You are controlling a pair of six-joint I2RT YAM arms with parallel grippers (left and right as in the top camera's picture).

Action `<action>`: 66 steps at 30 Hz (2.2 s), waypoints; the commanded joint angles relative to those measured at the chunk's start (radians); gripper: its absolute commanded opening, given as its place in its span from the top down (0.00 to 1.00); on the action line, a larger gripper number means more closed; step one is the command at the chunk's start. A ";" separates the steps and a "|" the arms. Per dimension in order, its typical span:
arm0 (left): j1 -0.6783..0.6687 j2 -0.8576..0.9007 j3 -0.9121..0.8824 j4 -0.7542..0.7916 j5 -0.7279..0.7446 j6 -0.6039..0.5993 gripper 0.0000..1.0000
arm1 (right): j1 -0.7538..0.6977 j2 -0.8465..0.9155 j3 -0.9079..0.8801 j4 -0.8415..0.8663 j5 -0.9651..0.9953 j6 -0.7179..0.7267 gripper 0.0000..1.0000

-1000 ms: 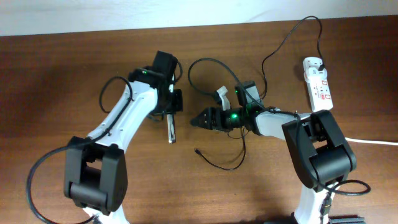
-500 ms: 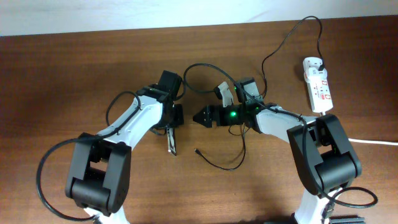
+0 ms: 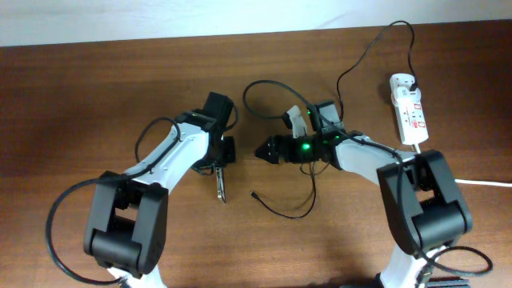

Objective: Plug charger to phone and switch on socket

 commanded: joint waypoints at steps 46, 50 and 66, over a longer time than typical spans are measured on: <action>0.193 0.059 0.014 -0.216 1.544 -0.477 1.00 | -0.005 -0.127 -0.036 -0.397 0.318 -0.115 0.01; 0.124 0.059 0.014 -0.224 1.545 -0.477 1.00 | -0.005 -0.127 -0.036 -0.396 0.320 -0.115 0.01; 0.101 0.059 0.014 -0.247 1.555 -0.477 1.00 | -0.005 -0.127 -0.036 -0.396 0.322 -0.115 0.01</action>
